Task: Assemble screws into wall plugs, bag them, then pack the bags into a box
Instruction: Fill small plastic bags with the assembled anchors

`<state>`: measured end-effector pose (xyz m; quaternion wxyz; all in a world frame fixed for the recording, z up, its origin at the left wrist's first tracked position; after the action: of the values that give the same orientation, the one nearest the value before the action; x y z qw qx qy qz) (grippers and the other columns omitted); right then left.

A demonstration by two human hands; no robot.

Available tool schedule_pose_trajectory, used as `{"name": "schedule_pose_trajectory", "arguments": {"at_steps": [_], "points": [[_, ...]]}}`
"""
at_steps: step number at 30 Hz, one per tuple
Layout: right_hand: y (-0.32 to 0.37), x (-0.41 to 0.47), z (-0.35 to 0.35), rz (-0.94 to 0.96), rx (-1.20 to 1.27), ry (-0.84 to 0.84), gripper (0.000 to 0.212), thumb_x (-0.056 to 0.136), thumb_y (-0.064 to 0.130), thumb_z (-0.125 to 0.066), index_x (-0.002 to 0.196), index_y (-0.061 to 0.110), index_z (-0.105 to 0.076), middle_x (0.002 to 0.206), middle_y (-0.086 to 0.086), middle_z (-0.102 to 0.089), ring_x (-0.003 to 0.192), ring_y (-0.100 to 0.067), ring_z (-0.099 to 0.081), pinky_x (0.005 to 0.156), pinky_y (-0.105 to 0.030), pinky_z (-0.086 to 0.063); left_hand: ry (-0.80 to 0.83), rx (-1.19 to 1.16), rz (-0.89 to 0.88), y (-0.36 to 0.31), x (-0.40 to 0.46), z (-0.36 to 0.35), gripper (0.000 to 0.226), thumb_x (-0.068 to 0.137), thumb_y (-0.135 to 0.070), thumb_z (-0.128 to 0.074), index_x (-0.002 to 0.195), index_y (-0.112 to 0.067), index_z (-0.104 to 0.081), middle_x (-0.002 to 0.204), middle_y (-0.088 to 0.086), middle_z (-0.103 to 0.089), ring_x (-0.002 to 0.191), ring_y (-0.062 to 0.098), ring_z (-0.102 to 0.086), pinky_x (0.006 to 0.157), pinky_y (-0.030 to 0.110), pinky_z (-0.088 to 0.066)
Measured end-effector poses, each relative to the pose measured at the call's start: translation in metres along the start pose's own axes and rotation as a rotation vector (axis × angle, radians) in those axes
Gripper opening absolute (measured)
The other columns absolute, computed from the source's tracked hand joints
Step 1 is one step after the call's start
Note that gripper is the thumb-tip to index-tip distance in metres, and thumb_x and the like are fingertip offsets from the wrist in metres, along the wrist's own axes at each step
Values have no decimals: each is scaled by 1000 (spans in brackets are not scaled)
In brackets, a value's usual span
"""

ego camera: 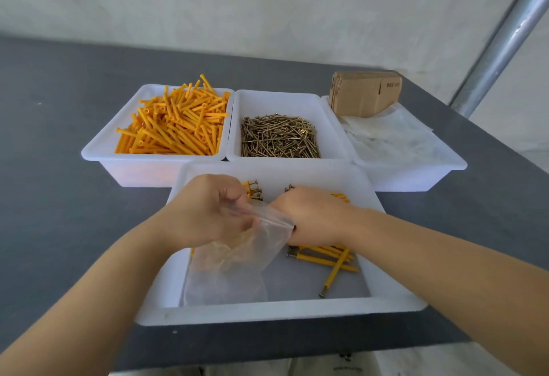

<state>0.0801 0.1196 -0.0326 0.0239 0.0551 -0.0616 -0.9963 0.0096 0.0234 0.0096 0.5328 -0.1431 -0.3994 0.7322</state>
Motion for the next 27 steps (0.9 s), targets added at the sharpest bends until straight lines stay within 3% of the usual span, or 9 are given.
{"name": "schedule_pose_trajectory", "arguments": {"at_steps": [3,7,11,15,19,21,23,25,27], "points": [[6,3,-8,10,8,7,21,91,26,-55,72,27,-45,68,8,-48,66,-17,-49,54,-33,-39,19,18,-4,1,-1,-1,15,74,-2,-81,68,1,-68,80,19,-62,75,32,-60,69,38,-49],[9,7,-6,30,10,-11,13,96,29,-49,84,27,-45,75,6,-56,71,-20,-55,59,-39,-46,39,61,-20,1,-2,-3,18,74,-4,-80,66,1,-65,79,18,-61,74,32,-58,68,37,-47],[-6,-2,16,3,35,-95,8,93,23,-54,88,26,-59,77,13,-50,78,-14,-53,62,-34,-41,56,75,-24,1,-2,-5,16,74,-7,-82,68,-3,-67,79,13,-63,73,25,-59,70,39,-49],[-25,-21,28,-38,-103,-69,24,95,19,-53,109,30,-69,104,9,-61,98,-12,-57,78,-32,-46,82,83,-36,1,-2,-7,14,74,-8,-81,68,-5,-68,77,10,-64,73,21,-60,71,37,-49],[-30,-31,41,-43,-176,-86,17,94,33,-60,110,32,-66,104,12,-56,94,-9,-54,76,-31,-47,96,78,-41,1,-2,-7,13,74,-5,-80,67,-7,-69,80,7,-64,73,18,-60,71,36,-49],[-34,-34,44,-68,-221,-80,19,94,30,-60,113,33,-63,99,15,-53,91,-7,-50,72,-28,-44,106,71,-59,-1,-4,-8,12,73,-3,-78,67,-9,-68,87,6,-62,79,18,-61,75,35,-50],[-38,-37,45,-99,-246,-74,22,96,24,-56,115,32,-62,99,13,-55,89,-8,-51,70,-26,-40,101,34,-55,-2,-7,-6,3,69,-10,-71,69,-13,-70,96,3,-58,88,13,-59,78,26,-49],[-41,-41,47,-129,-229,-84,23,96,20,-55,114,31,-62,98,10,-60,87,-10,-55,70,-27,-41,68,52,-63,-2,-9,-3,8,67,-16,-65,70,-15,-73,100,1,-54,91,7,-55,76,14,-44],[-40,-42,46,-135,-202,-80,24,96,18,-54,114,31,-62,96,8,-63,89,-13,-59,74,-30,-46,17,118,-94,-4,-9,1,7,72,-14,-70,72,-20,-74,98,-1,-50,88,2,-53,71,7,-38]]}}
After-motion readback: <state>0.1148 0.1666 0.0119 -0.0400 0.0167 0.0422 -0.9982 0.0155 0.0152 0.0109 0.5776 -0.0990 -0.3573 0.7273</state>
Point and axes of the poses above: each hand's wrist, its own x-axis towards the middle knuckle, its own z-axis out of the back of the hand, y = z × x, the point moved 8 cm from there along x, towards the middle knuckle
